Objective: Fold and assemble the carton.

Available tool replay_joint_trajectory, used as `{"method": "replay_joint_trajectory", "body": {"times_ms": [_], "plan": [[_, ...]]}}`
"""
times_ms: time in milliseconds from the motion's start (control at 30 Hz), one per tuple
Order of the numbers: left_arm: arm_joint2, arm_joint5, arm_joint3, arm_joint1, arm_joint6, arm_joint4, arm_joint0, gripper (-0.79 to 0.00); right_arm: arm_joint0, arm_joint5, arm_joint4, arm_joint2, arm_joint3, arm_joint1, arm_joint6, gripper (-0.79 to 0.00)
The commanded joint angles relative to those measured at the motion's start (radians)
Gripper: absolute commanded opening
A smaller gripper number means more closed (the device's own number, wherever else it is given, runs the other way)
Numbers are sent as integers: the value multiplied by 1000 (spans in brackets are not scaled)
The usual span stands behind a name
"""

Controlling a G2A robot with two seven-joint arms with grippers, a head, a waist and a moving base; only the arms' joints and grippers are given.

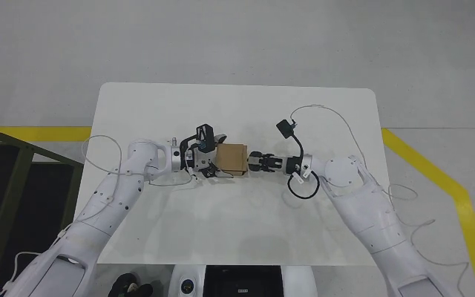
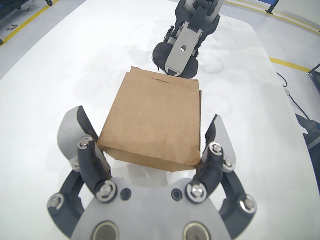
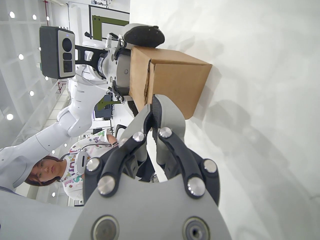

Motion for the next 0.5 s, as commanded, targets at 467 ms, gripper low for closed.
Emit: {"method": "replay_joint_trajectory", "body": {"times_ms": [467], "plan": [[0, 0, 3, -2, -4, -4, -2, 0, 71, -27, 20, -62, 74, -23, 5, -785]]}}
